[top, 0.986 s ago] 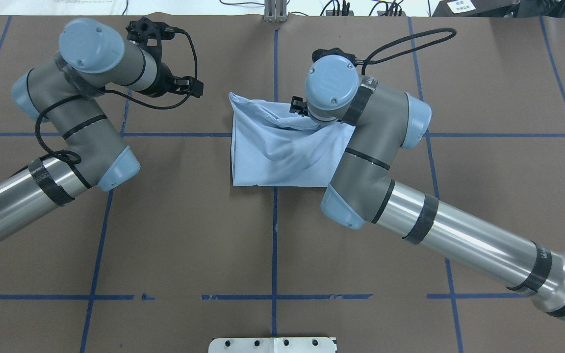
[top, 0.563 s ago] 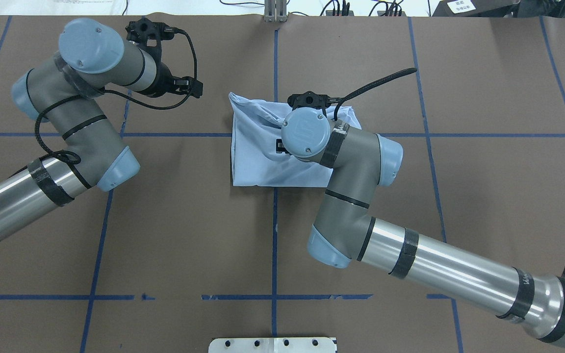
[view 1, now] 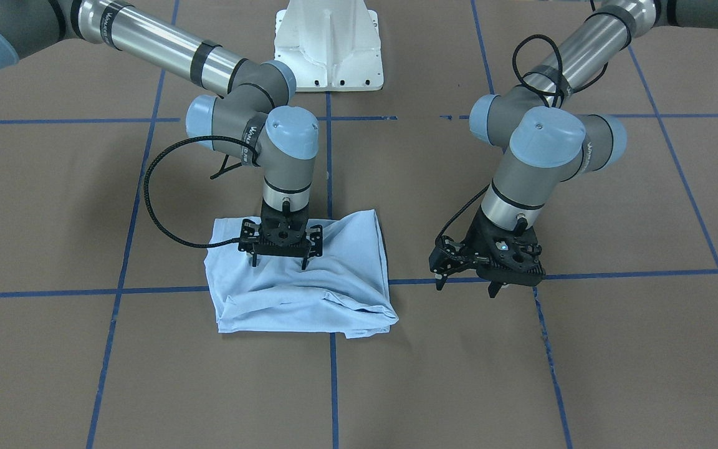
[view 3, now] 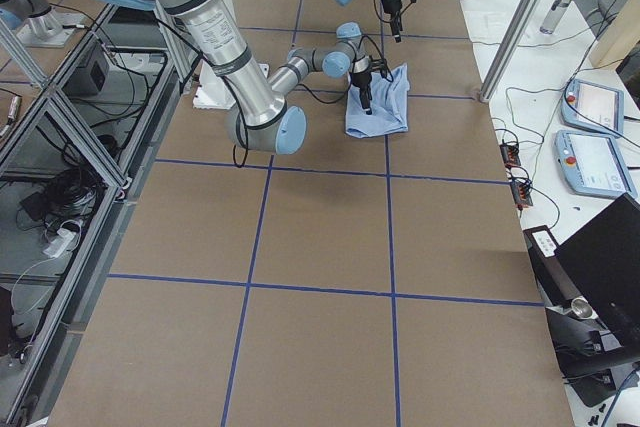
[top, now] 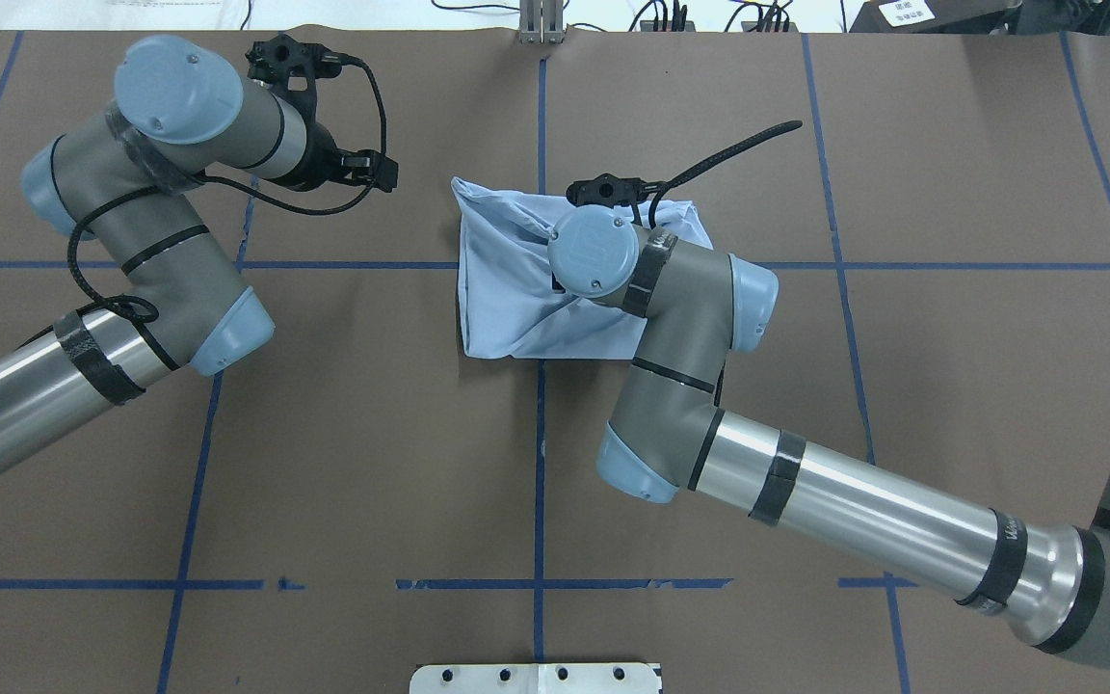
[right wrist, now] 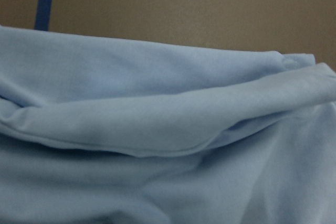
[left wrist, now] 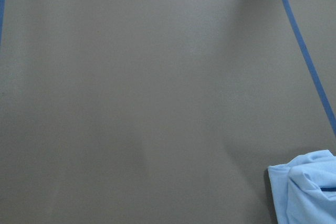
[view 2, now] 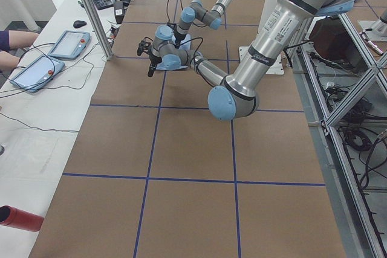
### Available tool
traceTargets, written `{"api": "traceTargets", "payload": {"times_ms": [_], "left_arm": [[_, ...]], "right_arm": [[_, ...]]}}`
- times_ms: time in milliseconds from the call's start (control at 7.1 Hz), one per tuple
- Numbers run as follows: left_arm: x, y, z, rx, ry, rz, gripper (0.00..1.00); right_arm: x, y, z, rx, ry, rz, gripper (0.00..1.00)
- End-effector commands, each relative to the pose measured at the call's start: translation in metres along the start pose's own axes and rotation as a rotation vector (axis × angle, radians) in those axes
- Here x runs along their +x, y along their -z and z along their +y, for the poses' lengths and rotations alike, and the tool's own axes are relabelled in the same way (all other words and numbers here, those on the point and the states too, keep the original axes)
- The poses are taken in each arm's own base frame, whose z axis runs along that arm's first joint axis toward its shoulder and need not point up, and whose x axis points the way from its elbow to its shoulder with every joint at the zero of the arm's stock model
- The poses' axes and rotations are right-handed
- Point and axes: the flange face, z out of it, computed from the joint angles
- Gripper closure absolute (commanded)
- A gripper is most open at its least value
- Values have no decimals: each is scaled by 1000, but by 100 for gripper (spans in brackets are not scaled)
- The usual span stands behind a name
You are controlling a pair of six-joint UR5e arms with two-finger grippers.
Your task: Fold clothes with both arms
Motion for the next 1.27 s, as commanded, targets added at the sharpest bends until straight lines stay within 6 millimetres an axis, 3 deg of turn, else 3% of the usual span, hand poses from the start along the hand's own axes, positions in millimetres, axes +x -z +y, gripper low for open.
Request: {"api": "traceTargets", "payload": {"times_ms": [0,141,282,704,845,1126], "left_arm": [[0,0,0,0,2,0,0],[0,2,0,4,2,3,0],[-3,5,4,3,1,5,0],[-2,8,4,7,0,7,0],[-2,8,4,7,0,7,0],[-2,11,5,10,0,12,0]], "right_arm": [[6,-14,-42,24,-2,34,0],[13,-17,-66,44,-12,20,0],[7,1,-85,49,-3,-9,0],[19,-30,-86,35,-6,28,0],[28,-35,-102,41,-25,35,0],[71,-21,-165,0,-93,15,0]]}}
